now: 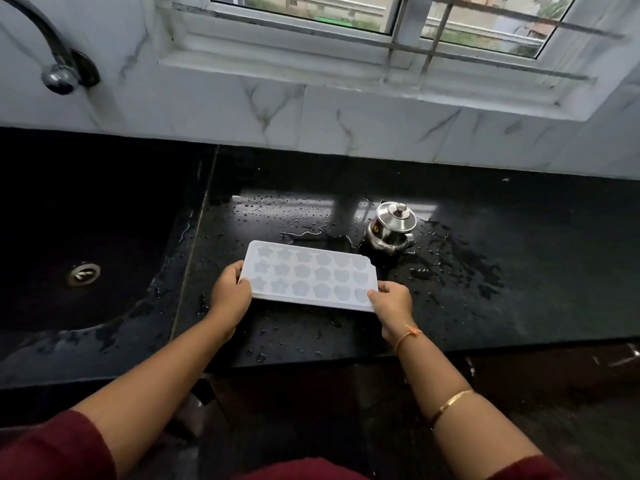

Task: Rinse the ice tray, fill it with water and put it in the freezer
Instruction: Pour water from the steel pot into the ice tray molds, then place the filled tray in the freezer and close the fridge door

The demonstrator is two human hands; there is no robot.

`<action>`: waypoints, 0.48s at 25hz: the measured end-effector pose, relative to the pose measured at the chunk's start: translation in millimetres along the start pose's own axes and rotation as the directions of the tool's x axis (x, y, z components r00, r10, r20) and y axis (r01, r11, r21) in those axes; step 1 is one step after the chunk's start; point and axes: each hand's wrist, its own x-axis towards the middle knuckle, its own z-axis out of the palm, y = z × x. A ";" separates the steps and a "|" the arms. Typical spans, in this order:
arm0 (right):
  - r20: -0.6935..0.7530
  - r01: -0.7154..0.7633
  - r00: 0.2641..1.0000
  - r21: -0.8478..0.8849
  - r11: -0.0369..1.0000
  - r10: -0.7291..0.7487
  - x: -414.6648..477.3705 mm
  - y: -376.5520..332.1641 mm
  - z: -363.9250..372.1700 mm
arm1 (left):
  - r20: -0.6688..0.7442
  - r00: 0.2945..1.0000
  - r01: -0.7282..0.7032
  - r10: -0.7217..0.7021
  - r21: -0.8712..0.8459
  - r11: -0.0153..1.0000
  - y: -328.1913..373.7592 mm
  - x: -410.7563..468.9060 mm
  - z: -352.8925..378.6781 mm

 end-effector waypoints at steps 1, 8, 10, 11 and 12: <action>-0.010 -0.006 1.000 0.013 1.000 0.006 -4.0 3.2 -0.8 | 0.011 1.000 0.026 -0.026 -0.015 1.000 -0.9 -0.5 -1.8; -0.081 -0.033 0.996 0.100 0.994 0.041 -30.3 21.9 -5.8 | 0.041 0.987 0.159 -0.154 -0.152 0.976 -3.7 -13.1 -5.6; -0.117 -0.033 0.992 0.136 0.990 0.049 -40.0 25.9 -7.2 | 0.044 0.989 0.148 -0.143 -0.165 0.975 -1.2 -21.6 -4.1; -0.137 -0.028 0.989 0.148 0.989 0.048 -43.6 26.2 -8.2 | 0.042 0.991 0.133 -0.128 -0.177 0.975 0.1 -23.9 -2.6; -0.163 -0.027 0.985 0.158 0.987 0.054 -48.5 27.1 -10.5 | 0.050 0.993 0.116 -0.108 -0.185 0.976 1.8 -26.8 -0.6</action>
